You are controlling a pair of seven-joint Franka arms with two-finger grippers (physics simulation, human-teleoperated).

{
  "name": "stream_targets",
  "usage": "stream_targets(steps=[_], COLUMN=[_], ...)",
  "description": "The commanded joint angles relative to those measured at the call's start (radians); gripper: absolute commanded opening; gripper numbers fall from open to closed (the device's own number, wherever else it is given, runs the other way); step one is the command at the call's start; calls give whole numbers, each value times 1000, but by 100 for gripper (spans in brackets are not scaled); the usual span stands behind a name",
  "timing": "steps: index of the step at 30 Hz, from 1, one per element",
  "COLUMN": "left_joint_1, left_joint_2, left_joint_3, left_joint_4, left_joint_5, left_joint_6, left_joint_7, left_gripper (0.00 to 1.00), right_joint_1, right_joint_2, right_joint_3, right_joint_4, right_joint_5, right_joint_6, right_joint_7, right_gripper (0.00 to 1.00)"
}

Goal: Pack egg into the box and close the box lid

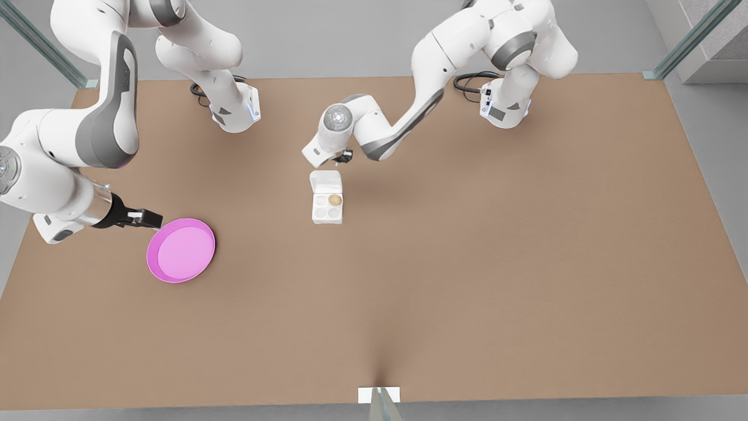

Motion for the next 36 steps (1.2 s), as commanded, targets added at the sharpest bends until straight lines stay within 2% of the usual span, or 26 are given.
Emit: stream_targets(steps=[1,10,17,22,23,24,25,26,28,31,33,36], left_joint_1=[0,-2,12,40,78,153,279,489,557,620,667,670], left_joint_2=[1,44,55,92,84,41,-11,-59,-134,-224,-356,-373], left_joint_3=[0,1,11,28,40,31,26,47,216,339,333,334], left_joint_4=[0,3,26,106,129,141,222,301,299,298,161,135], left_joint_5=[25,50,45,44,44,42,30,39,79,62,53,61], left_joint_6=[1,81,85,93,75,-86,-440,-741,-764,-806,-723,-708], left_joint_7=[1,-7,-2,1,5,96,269,525,628,757,754,754], left_gripper=[69,60,60,60,63,69,88,100,100,100,100,100], right_joint_1=[0,-3,-2,-3,-3,-3,-3,-3,-3,-3,-3,-13], right_joint_2=[1,1,1,1,1,1,1,3,3,3,3,3], right_joint_3=[0,0,0,0,0,0,0,0,0,0,-2,-6], right_joint_4=[1,-1,-1,-1,-1,-1,-1,-1,-1,-1,-1,-2], right_joint_5=[0,0,0,0,0,0,0,0,0,0,0,0], right_joint_6=[0,-2,-2,-2,-2,-3,-3,-3,-3,-3,-5,-5], right_joint_7=[0,-2,-2,-4,-4,-5,-5,-7,-7,-7,-8,-40], right_gripper=[100,100,100,100,100,100,100,100,100,100,100,100])
